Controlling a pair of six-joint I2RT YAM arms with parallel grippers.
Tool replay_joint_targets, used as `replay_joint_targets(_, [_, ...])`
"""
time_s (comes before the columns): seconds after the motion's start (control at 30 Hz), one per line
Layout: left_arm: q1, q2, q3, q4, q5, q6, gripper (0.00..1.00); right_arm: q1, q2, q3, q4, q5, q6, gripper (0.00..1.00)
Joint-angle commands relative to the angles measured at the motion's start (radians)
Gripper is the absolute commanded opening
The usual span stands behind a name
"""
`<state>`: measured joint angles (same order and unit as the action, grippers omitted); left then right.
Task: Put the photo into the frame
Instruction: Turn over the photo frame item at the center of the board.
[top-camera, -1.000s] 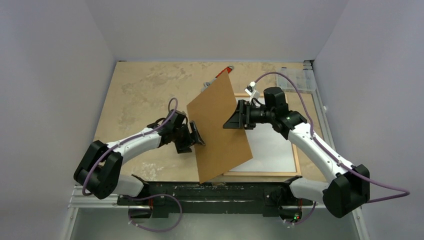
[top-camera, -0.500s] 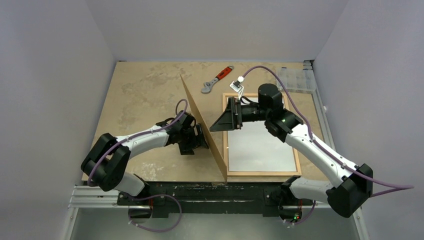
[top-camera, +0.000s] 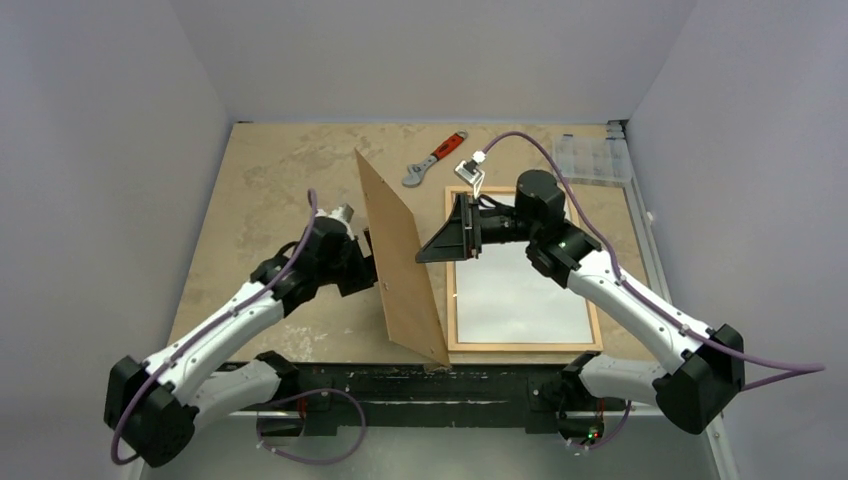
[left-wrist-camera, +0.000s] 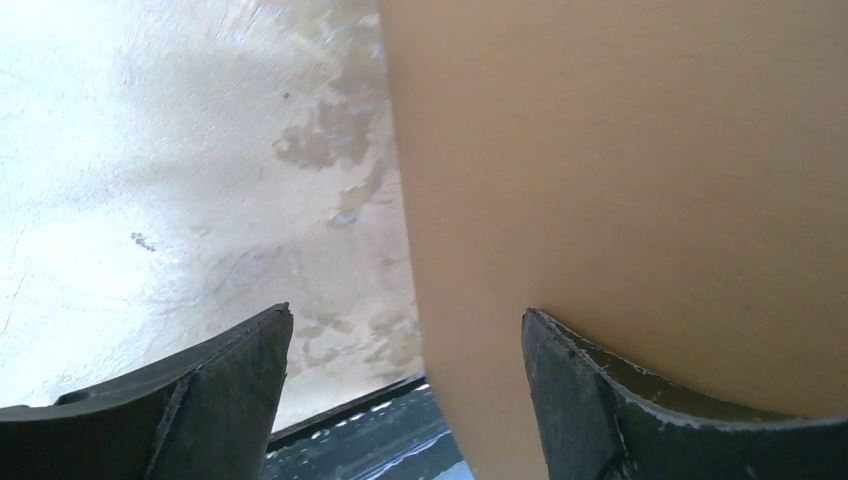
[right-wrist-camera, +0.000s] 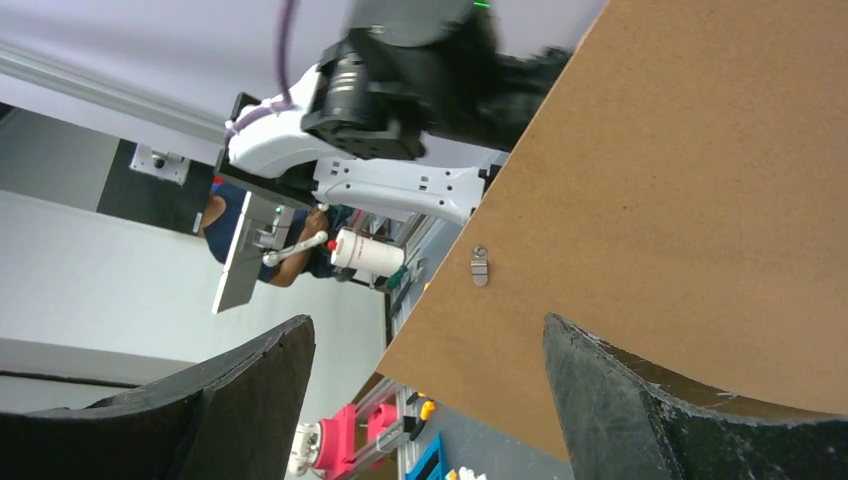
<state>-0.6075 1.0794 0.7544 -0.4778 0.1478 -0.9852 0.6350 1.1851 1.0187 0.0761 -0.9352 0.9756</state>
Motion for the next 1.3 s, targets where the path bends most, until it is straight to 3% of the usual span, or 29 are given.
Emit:
replay_joint_targets(0.0, [0.04, -0.168, -0.043, 0.057, 0.02, -0.022, 0.83, 0.002, 0.004, -0.026, 0.039, -0.007, 0.002, 0.83])
replay_joint_targets(0.37, [0.133, -0.356, -0.138, 0.224, 0.159, -0.11, 0.85, 0.003, 0.027, -0.067, 0.019, 0.005, -0.024, 0.82])
replay_joint_targets(0.7, [0.143, -0.446, -0.091, 0.195, 0.174, -0.101, 0.87, 0.002, 0.034, -0.081, 0.003, 0.013, -0.044, 0.82])
replay_joint_targets(1.27, [0.144, -0.525, -0.092, 0.286, 0.207, -0.094, 0.89, 0.002, 0.041, -0.114, 0.016, 0.015, -0.048, 0.82])
